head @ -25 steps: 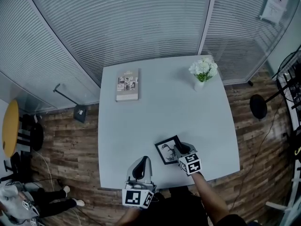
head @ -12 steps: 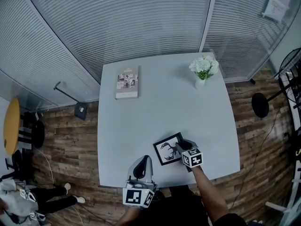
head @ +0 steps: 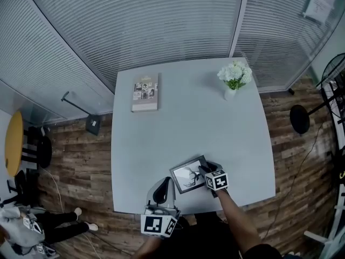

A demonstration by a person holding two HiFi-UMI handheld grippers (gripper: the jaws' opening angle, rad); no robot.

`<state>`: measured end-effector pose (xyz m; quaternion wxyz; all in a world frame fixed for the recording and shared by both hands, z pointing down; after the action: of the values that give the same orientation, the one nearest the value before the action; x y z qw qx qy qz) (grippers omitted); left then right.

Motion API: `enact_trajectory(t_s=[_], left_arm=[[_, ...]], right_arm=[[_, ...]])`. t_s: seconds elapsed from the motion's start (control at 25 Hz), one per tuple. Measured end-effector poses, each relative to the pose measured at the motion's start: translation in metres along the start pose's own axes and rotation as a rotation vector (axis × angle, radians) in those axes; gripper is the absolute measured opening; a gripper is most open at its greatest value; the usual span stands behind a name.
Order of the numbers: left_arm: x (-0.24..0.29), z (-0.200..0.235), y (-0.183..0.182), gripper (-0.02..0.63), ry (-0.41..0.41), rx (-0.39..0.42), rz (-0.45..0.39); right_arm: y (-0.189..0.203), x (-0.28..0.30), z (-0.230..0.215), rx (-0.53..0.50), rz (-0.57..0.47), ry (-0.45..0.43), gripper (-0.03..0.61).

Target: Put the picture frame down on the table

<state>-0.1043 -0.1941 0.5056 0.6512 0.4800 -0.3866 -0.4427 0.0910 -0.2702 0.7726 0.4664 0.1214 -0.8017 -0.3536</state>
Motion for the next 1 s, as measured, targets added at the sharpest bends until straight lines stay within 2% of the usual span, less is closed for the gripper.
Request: enact_trajectory(t_s=[0.4, 0.72, 0.88, 1.0], left_arm=[[-0.002, 0.0, 0.005, 0.018, -0.007, -0.003, 0.014], [-0.005, 0.0, 0.007, 0.018, -0.014, -0.003, 0.017], [-0.008, 0.0, 0.006, 0.018, -0.016, -0.004, 0.015], [-0.01, 0.0, 0.004, 0.018, -0.016, -0.003, 0.012]], right_arm=[[0.018, 0.01, 0.001, 0.011, 0.064, 0.006, 0.186], [0.03, 0.016, 0.002, -0.073, 0.144, 0.071, 0.187], [0.025, 0.018, 0.007, -0.16, 0.124, 0.098, 0.198], [0.021, 0.015, 0.006, -0.166, 0.106, 0.117, 0.204]])
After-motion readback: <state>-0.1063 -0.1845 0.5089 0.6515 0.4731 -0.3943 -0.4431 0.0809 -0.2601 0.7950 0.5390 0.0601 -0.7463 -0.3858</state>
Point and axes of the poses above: the fingertips, and each gripper's own axes: x forward along the fingers, z to its left, y out of its underside, the point moved 6 cm from there along -x, backward along the fingers, and after that the axes turned 5 degrees about -z, right-handed, at the moved point
